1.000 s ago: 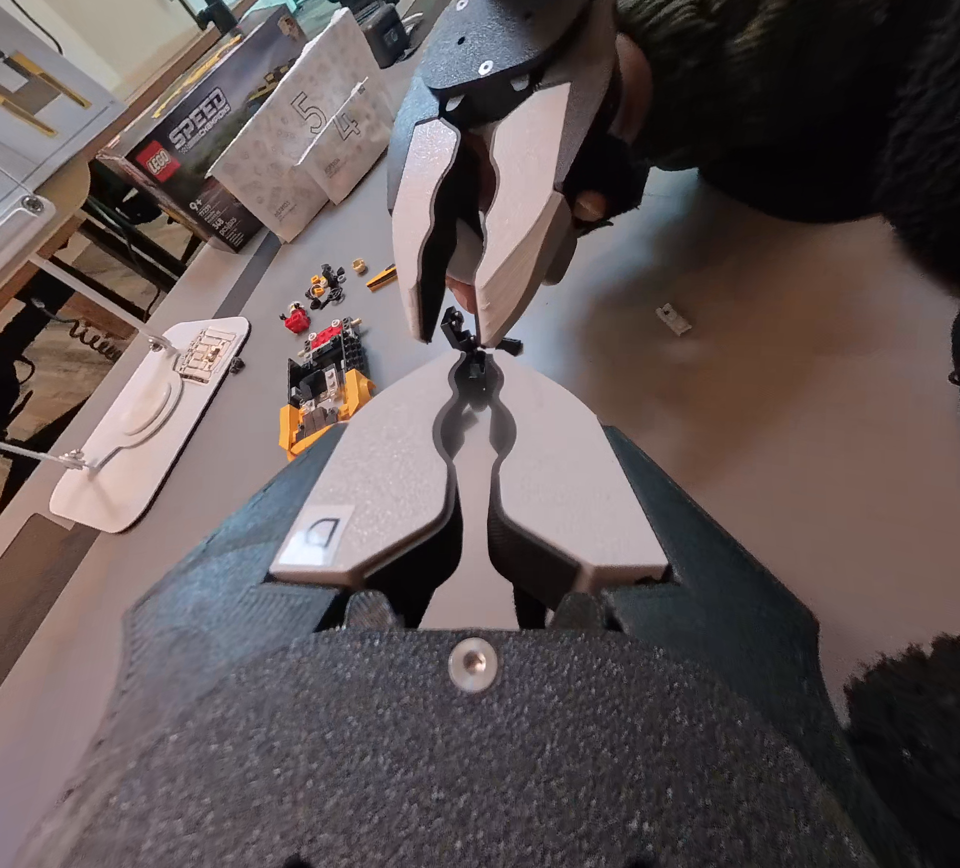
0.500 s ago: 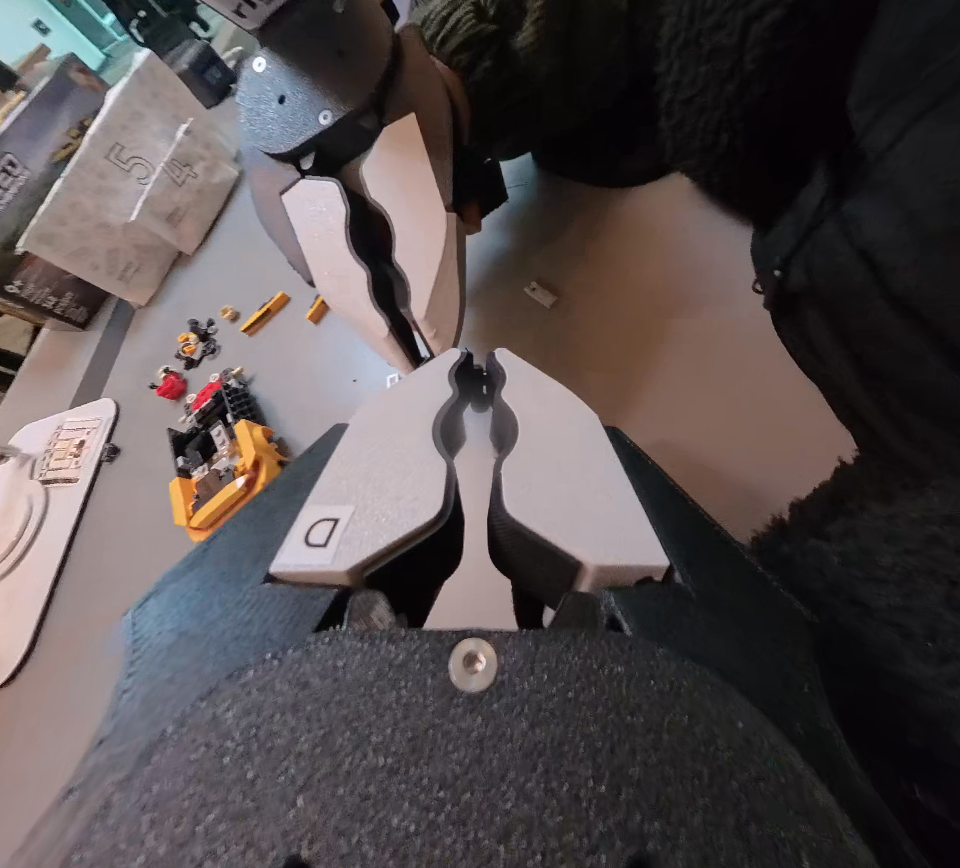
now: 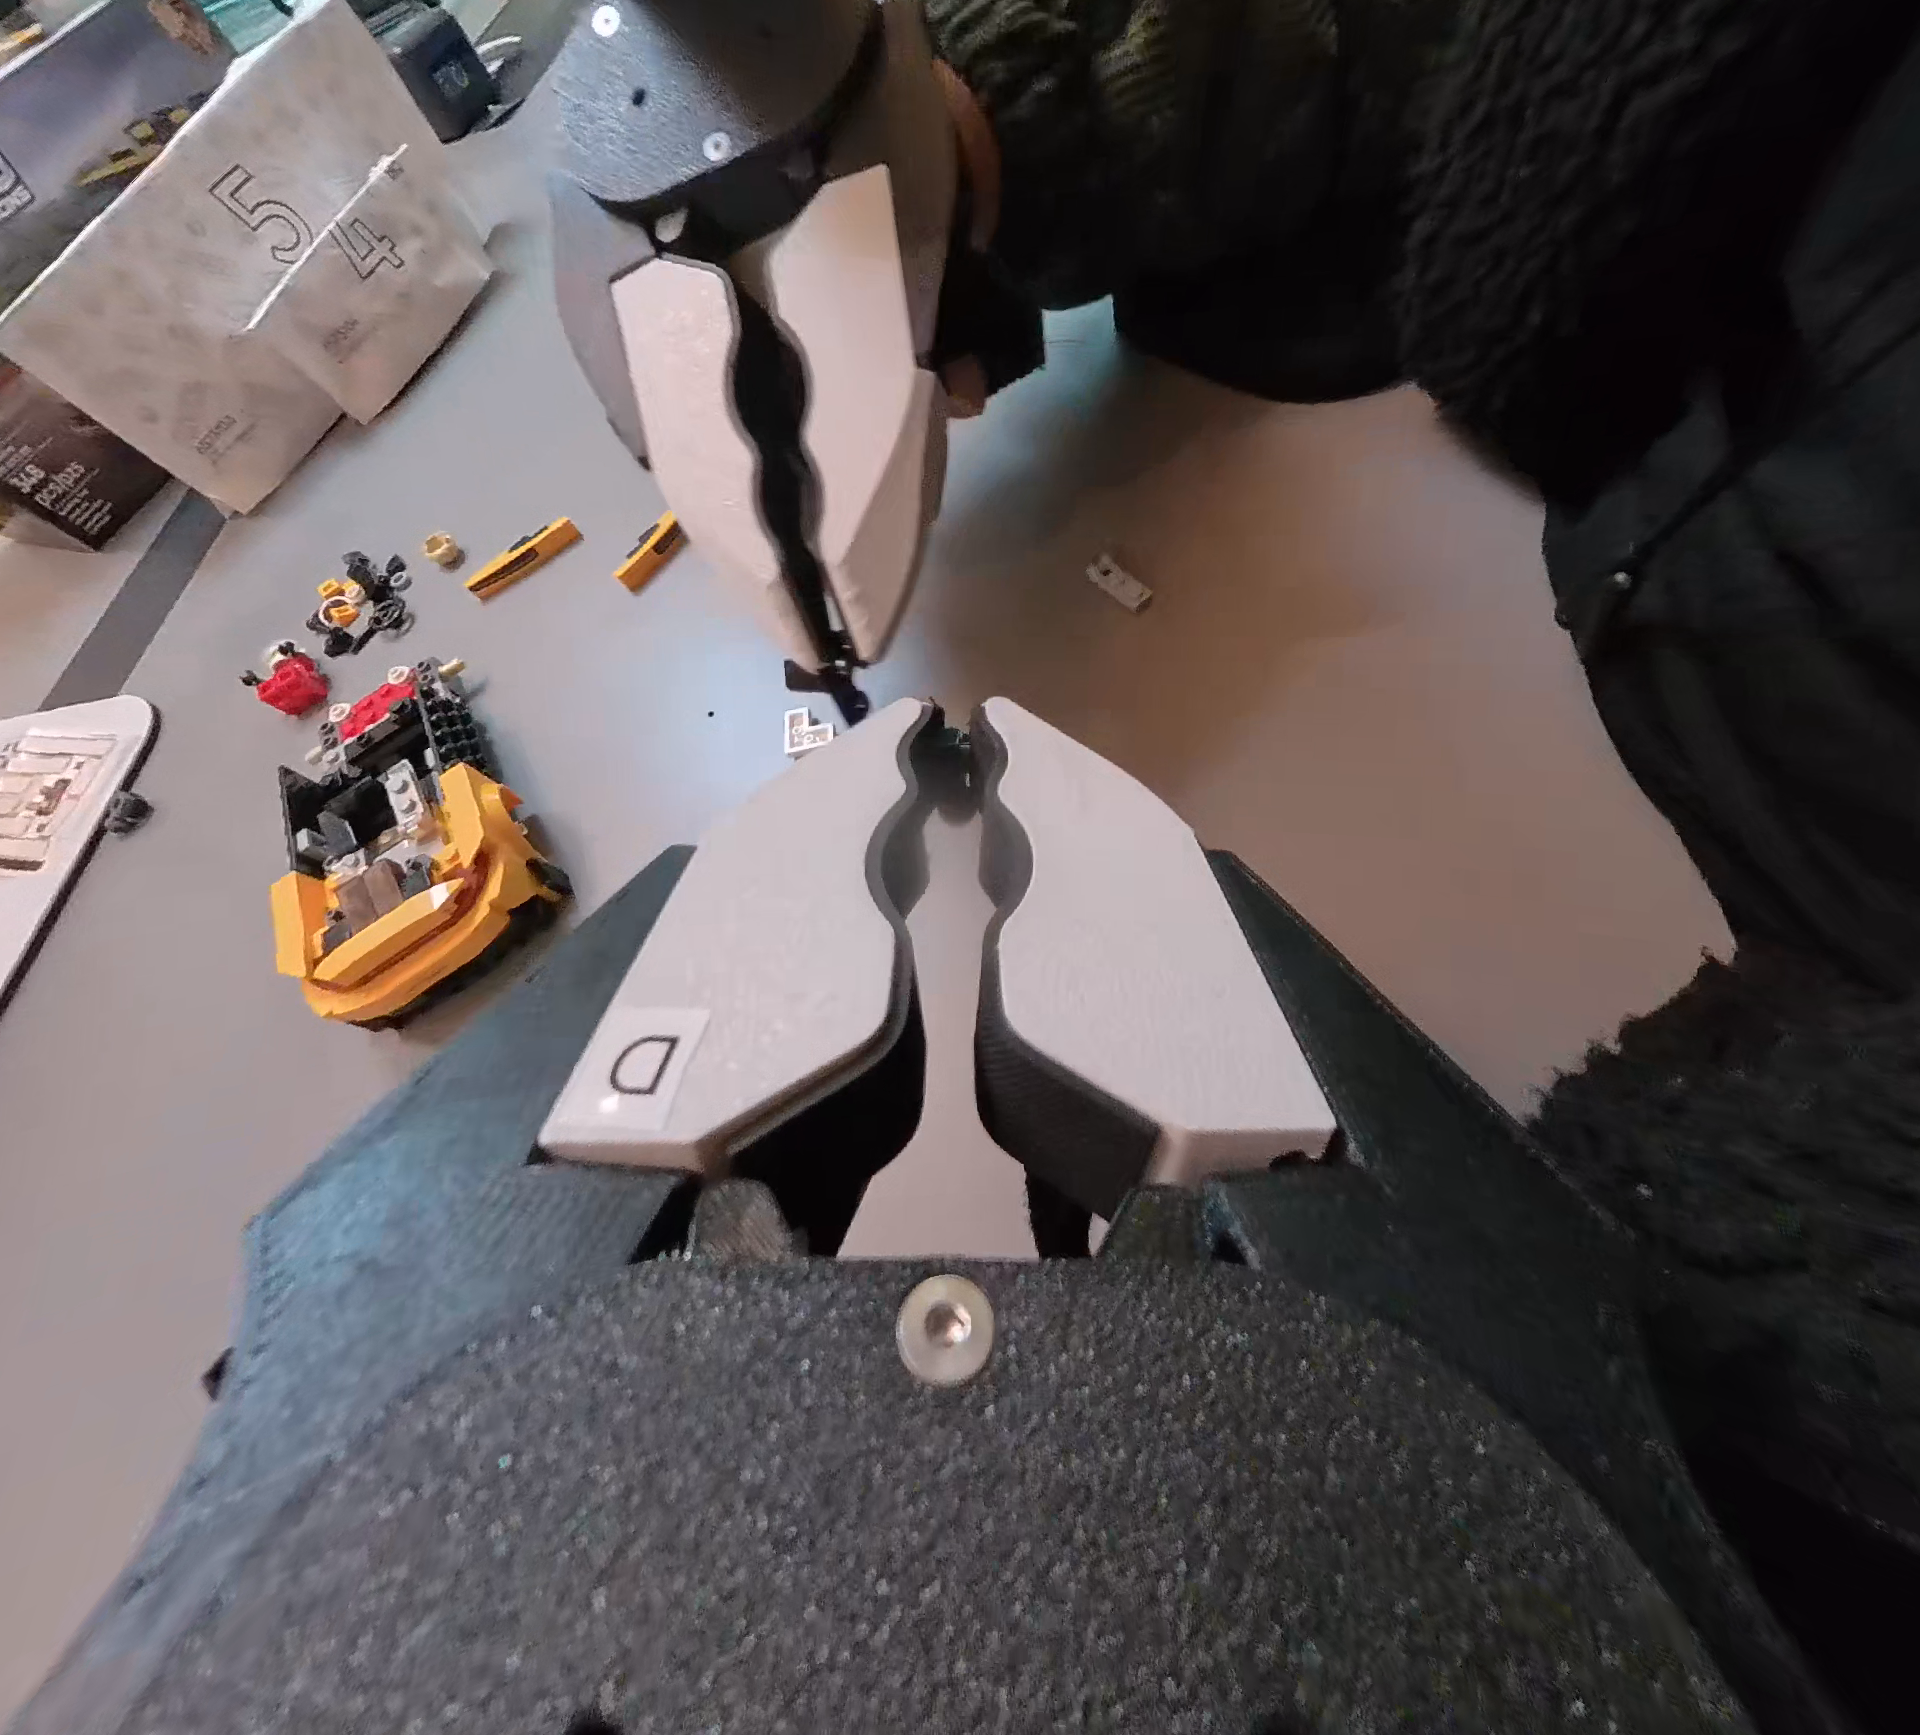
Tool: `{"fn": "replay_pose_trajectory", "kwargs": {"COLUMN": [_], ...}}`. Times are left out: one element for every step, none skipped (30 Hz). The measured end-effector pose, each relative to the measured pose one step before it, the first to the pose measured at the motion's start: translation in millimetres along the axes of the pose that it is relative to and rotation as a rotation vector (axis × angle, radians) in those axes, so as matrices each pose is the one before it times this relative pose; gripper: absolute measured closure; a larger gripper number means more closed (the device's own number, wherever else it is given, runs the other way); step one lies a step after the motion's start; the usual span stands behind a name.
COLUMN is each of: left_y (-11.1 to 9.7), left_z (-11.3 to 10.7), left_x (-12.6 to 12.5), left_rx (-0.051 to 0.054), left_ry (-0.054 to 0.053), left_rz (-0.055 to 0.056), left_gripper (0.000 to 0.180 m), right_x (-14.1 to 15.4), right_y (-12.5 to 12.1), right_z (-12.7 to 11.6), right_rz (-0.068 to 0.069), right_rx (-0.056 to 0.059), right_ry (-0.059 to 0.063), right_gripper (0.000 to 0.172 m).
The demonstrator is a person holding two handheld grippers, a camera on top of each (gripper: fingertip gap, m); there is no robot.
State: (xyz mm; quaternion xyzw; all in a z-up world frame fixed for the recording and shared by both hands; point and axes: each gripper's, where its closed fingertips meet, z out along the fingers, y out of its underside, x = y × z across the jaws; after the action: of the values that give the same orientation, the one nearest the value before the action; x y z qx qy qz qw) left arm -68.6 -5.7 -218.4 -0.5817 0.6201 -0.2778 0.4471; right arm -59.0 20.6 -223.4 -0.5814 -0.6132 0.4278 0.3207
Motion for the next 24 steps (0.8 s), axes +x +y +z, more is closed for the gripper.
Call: {"fn": "replay_pose_trajectory", "kwargs": {"left_y": [-0.47, -0.51, -0.82, -1.03, -1.03, -0.64, -0.24, 0.27, 0.86, 1.09, 0.76, 0.56, 0.26, 0.12, 0.41, 0.08, -0.74, -0.95, -1.16, -1.04, -1.41, -1.13, -0.94, -0.89], "left_z": [-0.33, -0.59, -0.49, -0.57, -0.40, -0.19, -0.09, 0.03, 0.20, 0.35, 0.44, 0.64, 0.76, 0.67, 0.76, 0.59, 0.45, 0.39, 0.25, 0.30, 0.29, 0.44, 0.33, 0.38], "left_x": [-0.59, -0.45, -0.99, -0.69, -0.09, 0.10, -0.05, -0.22, -0.47, -0.11, 0.11, 0.40, 0.39, 0.43, 0.38, 0.48, 0.93, 1.17, 0.63, 1.40, 1.80, 1.48, 1.23, 0.82], "left_rx": [0.0155, 0.0148, 0.0151, 0.0153, 0.0134, 0.0097, 0.0068, 0.0043, 0.0010, 0.0009, 0.0012, 0.0011, 0.0023, 0.0015, -0.0019, -0.0017, 0.0025, 0.0036, 0.0034, 0.0030, 0.0068, 0.0051, 0.0024, 0.0025], "left_ry": [0.0058, 0.0067, 0.0023, 0.0036, 0.0066, 0.0064, 0.0050, 0.0037, 0.0028, 0.0038, 0.0041, 0.0052, 0.0042, 0.0025, 0.0009, -0.0014, 0.0016, 0.0028, -0.0030, 0.0002, 0.0018, -0.0010, -0.0015, -0.0035], "left_rz": [-0.0201, -0.0185, -0.0165, -0.0159, -0.0155, -0.0134, -0.0104, -0.0097, -0.0098, -0.0084, -0.0070, -0.0062, -0.0051, -0.0020, 0.0020, 0.0058, 0.0070, 0.0071, 0.0121, 0.0186, 0.0211, 0.0194, 0.0190, 0.0183], "left_gripper": [0.176, 0.176, 0.176, 0.176, 0.176, 0.176, 0.176, 0.176, 0.176, 0.176, 0.176, 0.176, 0.176, 0.176, 0.176, 0.176, 0.176, 0.176, 0.176, 0.176, 0.176, 0.176, 0.176, 0.176], "right_x": [-2.46, -2.27, -1.64, 0.27, -0.45, -1.33, -0.52, -0.12, 0.51, 0.80, 0.51, 0.08, -0.82, -2.24, -2.09, -1.50, -1.27, -0.91, -1.04, -1.88, -2.38, -2.79, -2.76, -1.35], "right_y": [4.68, 6.84, 7.61, 6.85, 5.56, 3.19, 1.66, 1.34, 0.78, 0.54, 0.26, -1.35, -3.82, -6.26, -8.00, -7.25, -5.16, -3.72, -2.62, -1.24, -0.83, -1.65, -2.19, -2.30], "right_z": [1.03, 1.86, 2.89, 3.29, 3.28, 2.71, 1.90, 1.36, 0.84, 0.75, 0.56, -0.03, -0.75, -1.93, -2.74, -2.75, -2.28, -1.50, -0.75, 0.14, 0.86, 1.18, 1.11, 0.57], "right_rz": [0.0073, 0.0115, 0.0081, 0.0020, -0.0018, -0.0044, -0.0025, -0.0012, -0.0019, -0.0035, -0.0042, -0.0066, -0.0080, -0.0066, -0.0013, 0.0059, 0.0071, 0.0001, -0.0084, -0.0122, -0.0144, -0.0157, -0.0161, -0.0211], "right_rx": [-0.0265, -0.0402, -0.0435, -0.0380, -0.0332, -0.0203, -0.0122, -0.0101, -0.0061, -0.0050, -0.0042, 0.0055, 0.0208, 0.0357, 0.0444, 0.0381, 0.0253, 0.0202, 0.0166, 0.0059, 0.0019, 0.0065, 0.0089, 0.0088], "right_ry": [-0.0205, -0.0183, -0.0127, 0.0036, 0.0008, -0.0039, 0.0002, 0.0028, 0.0071, 0.0103, 0.0089, 0.0070, 0.0018, -0.0062, -0.0079, -0.0067, -0.0074, -0.0037, 0.0001, -0.0041, -0.0045, -0.0060, -0.0041, 0.0056], "right_gripper": [0.167, 0.167, 0.166, 0.166, 0.166, 0.166, 0.166, 0.166, 0.165, 0.159, 0.153, 0.151, 0.148, 0.148, 0.148, 0.148, 0.148, 0.148, 0.148, 0.148, 0.148, 0.149, 0.152, 0.157]}}
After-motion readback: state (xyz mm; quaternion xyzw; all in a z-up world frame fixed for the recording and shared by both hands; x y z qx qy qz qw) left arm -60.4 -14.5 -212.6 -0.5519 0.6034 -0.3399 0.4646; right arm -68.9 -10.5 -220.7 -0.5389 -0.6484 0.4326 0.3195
